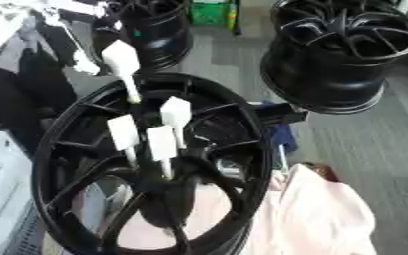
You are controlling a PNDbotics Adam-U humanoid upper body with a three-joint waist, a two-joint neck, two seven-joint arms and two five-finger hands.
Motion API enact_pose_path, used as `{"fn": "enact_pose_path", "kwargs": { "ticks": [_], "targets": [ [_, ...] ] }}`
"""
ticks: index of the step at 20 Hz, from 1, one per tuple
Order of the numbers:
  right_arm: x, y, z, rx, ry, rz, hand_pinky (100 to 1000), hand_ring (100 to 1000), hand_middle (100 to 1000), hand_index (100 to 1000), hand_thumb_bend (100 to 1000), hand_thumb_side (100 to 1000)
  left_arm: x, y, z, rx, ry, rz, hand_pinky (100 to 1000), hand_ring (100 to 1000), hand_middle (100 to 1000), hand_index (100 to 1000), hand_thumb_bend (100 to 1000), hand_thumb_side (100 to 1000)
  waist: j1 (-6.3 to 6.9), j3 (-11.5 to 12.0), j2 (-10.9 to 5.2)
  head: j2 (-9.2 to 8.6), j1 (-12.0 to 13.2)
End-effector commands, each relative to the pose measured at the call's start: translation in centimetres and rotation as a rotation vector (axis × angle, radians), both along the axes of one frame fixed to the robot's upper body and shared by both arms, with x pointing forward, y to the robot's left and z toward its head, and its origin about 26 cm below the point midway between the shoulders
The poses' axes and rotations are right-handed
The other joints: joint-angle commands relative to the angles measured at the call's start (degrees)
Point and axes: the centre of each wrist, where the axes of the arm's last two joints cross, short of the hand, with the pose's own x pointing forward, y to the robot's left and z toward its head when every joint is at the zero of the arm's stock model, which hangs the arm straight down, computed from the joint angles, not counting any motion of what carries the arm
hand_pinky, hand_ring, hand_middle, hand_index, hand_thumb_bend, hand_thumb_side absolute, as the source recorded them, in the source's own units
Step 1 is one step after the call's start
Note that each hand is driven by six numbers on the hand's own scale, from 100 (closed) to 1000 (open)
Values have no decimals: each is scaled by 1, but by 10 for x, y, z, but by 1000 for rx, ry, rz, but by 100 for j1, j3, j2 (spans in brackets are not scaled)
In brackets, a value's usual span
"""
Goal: Pull the pin out of the wheel hub.
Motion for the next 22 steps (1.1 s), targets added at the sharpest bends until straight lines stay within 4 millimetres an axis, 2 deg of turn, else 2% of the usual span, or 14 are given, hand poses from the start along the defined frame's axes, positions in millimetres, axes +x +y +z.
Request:
{"fn": "enact_pose_path", "kwargs": {
  "ticks": [1,4,6,8,11,14,16,17,18,19,22],
  "targets": [
    [-1,-3,8,-23,-27,-8,714,730,756,772,100,764,-11,44,47,-95,-71,97,671,566,362,491,153,100,3,22,-79,30,-57],
    [-2,-5,9,-29,-35,-25,714,730,756,772,100,761,-25,97,72,-190,-110,242,680,572,368,505,100,100,19,54,-74,30,-139],
    [-2,-7,10,-33,-41,-35,715,730,756,772,100,760,-36,132,81,-243,-135,351,681,573,370,510,100,100,33,62,-71,30,-180],
    [-3,-7,10,-35,-42,-41,715,730,756,772,100,761,-45,162,82,-290,-162,470,680,574,371,512,100,100,41,62,-73,30,-208],
    [-3,-8,10,-38,-43,-46,715,730,756,772,100,761,-51,192,79,-324,-199,624,680,574,372,517,100,100,42,61,-83,30,-226],
    [-3,-8,9,-37,-41,-46,715,729,756,772,100,762,-51,209,70,-336,-224,737,688,585,397,543,100,100,35,63,-93,25,-238],
    [-3,-8,9,-36,-41,-45,714,729,756,772,100,762,-48,214,63,-308,-235,785,732,647,479,627,127,100,28,55,-96,16,-227],
    [-3,-8,9,-35,-40,-45,714,729,756,772,100,762,-46,214,59,-296,-237,795,739,658,493,639,136,100,25,51,-96,15,-221],
    [-3,-8,9,-34,-40,-45,714,728,755,772,100,764,-44,215,55,-282,-236,800,800,773,631,756,228,116,23,47,-94,16,-214],
    [-3,-8,9,-32,-39,-46,714,728,755,772,100,764,-42,216,51,-261,-232,807,823,815,694,797,258,144,22,42,-91,16,-209],
    [-3,-7,8,-27,-40,-44,714,728,755,772,100,766,-38,217,44,-199,-235,846,857,877,778,860,300,186,24,26,-80,27,-188]
  ]
}}
